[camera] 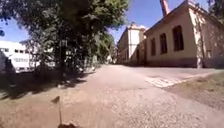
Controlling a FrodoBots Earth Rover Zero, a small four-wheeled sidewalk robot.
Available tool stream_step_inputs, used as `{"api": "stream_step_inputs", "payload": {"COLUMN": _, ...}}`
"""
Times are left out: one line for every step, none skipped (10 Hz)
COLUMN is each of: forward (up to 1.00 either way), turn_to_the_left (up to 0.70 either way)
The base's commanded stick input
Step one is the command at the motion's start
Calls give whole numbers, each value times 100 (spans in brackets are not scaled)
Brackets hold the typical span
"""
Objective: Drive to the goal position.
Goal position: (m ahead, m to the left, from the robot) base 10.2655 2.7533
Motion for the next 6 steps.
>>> {"api": "stream_step_inputs", "payload": {"forward": 60, "turn_to_the_left": 0}}
{"api": "stream_step_inputs", "payload": {"forward": 60, "turn_to_the_left": 0}}
{"api": "stream_step_inputs", "payload": {"forward": 60, "turn_to_the_left": 0}}
{"api": "stream_step_inputs", "payload": {"forward": 60, "turn_to_the_left": 0}}
{"api": "stream_step_inputs", "payload": {"forward": 60, "turn_to_the_left": 0}}
{"api": "stream_step_inputs", "payload": {"forward": 60, "turn_to_the_left": 0}}
